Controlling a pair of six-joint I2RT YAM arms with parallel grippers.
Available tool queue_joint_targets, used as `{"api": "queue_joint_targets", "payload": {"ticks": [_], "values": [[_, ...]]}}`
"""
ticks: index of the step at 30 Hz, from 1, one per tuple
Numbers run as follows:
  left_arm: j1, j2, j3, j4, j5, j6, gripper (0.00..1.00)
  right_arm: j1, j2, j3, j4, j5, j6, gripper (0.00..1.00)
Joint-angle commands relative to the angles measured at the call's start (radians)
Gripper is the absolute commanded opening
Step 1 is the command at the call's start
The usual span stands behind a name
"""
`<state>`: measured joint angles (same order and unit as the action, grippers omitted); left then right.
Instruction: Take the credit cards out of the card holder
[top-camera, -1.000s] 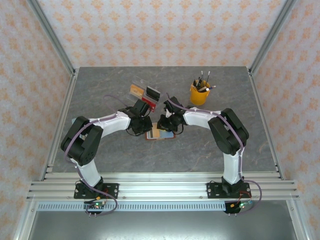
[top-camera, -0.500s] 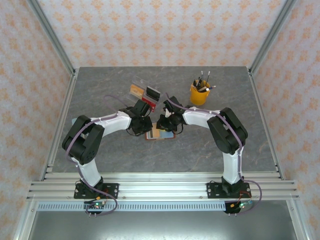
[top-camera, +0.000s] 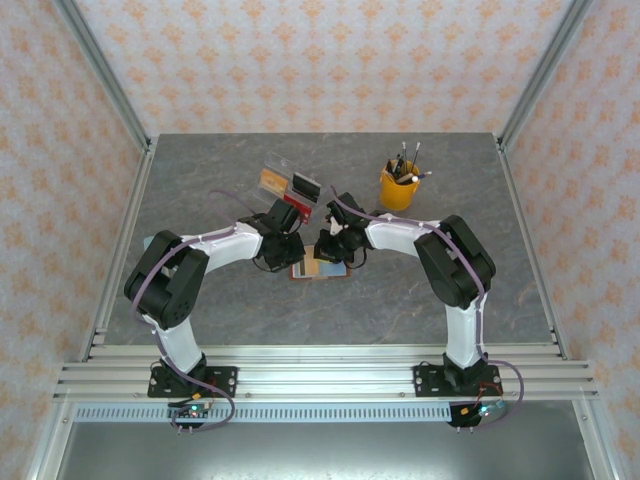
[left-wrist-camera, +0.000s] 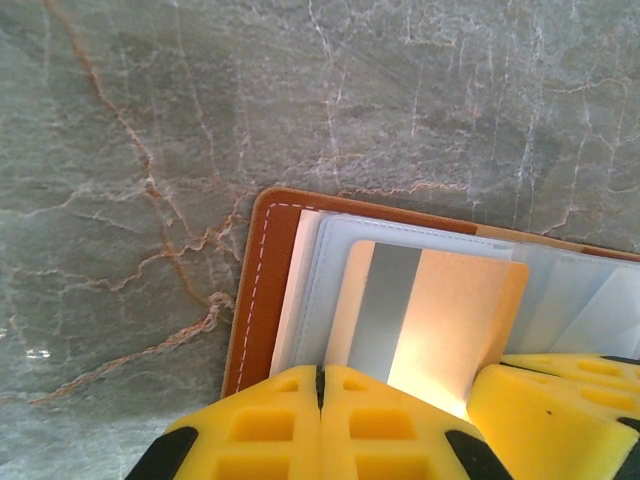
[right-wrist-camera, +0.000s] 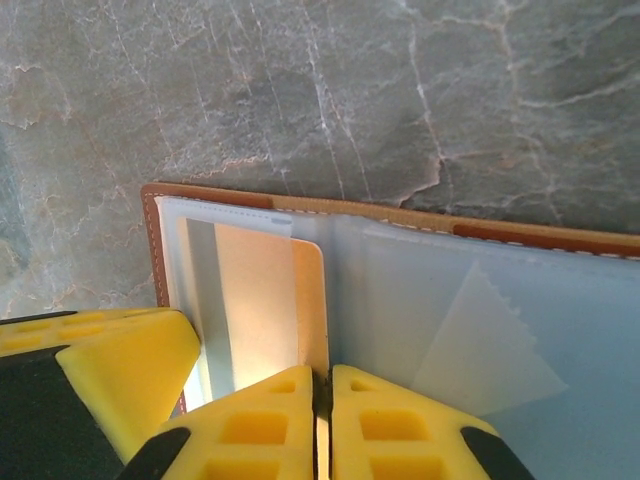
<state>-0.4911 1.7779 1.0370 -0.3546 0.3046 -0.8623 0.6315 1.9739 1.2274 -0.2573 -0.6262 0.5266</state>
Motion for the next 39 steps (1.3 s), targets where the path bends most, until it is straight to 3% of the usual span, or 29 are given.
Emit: {"api": "queue_joint_targets", "payload": {"ticks": [1, 13, 20, 26, 32, 39], "values": [[-0.009, 0.007, -0.001, -0.054, -0.052, 0.028, 0.10, -0.005, -0.035, -0.014, -0.021, 0.054, -0.019, 0.09], [-0.009, -0.003, 0.001, -0.060, -0.056, 0.036, 0.13, -0.041, -0.114, -0.088, 0.006, 0.075, -0.021, 0.05], [-0.009, -0.015, 0.025, -0.074, -0.047, 0.053, 0.13, -0.042, -0.061, -0.073, 0.028, -0.004, -0.016, 0.07], [-0.008, -0.083, 0.093, -0.150, -0.060, 0.158, 0.15, -0.043, -0.052, -0.069, 0.021, -0.003, -0.029, 0.07], [-0.009, -0.065, 0.088, -0.063, 0.061, 0.150, 0.13, -0.042, -0.046, -0.066, 0.019, -0.002, -0.033, 0.07], [-0.014, 0.025, 0.096, -0.013, 0.101, 0.120, 0.06, -0.044, -0.040, -0.063, 0.017, -0.004, -0.036, 0.07]]}}
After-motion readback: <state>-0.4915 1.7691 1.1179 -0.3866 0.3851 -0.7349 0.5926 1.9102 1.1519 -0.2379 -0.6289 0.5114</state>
